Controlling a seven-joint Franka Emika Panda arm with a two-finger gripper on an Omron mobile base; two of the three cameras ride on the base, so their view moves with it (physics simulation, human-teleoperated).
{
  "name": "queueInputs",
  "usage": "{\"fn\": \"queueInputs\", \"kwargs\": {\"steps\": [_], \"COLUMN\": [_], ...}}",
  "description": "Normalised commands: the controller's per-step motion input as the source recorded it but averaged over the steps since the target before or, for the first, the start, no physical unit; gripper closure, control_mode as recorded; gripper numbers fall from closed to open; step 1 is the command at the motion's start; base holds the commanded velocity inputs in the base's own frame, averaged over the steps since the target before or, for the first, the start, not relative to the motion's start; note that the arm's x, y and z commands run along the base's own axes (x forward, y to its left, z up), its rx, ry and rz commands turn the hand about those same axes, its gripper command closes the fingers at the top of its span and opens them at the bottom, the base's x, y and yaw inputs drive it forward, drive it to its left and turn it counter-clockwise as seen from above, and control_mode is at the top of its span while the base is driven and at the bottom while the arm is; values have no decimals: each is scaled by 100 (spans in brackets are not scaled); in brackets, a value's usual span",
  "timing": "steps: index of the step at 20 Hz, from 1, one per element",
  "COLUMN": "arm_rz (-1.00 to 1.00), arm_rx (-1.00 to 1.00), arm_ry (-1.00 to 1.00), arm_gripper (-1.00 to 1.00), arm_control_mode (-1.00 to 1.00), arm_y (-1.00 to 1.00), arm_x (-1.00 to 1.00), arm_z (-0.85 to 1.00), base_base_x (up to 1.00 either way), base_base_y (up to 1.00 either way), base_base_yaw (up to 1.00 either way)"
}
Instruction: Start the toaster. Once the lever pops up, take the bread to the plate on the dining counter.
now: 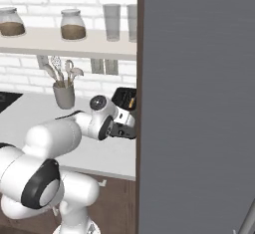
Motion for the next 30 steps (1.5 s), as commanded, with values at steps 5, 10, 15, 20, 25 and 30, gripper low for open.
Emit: {"fn": "queueInputs", "kwargs": {"steps": [5, 10, 15, 20, 25, 30], "arm_rz": [0, 0, -1, -6, 0, 0], "arm_rx": [3, -1, -2, 0, 0, 0], "arm_ry": [4, 1, -1, -3, -1, 0], "arm_gripper": [100, -100, -100, -100, -100, -100], "arm_control_mode": [-100, -100, -100, -100, -100, -100], "arm_y": [0, -1, -22, -9, 0, 0], "arm_x": [3, 7, 7, 0, 0, 0], "arm_z": [100, 49, 0, 0, 0, 0], "base_base_x": [0, 0, 0, 0, 0, 0], "base_base_y": [0, 0, 0, 0, 0, 0], "base_base_yaw": [0, 0, 0, 0, 0, 0]}}
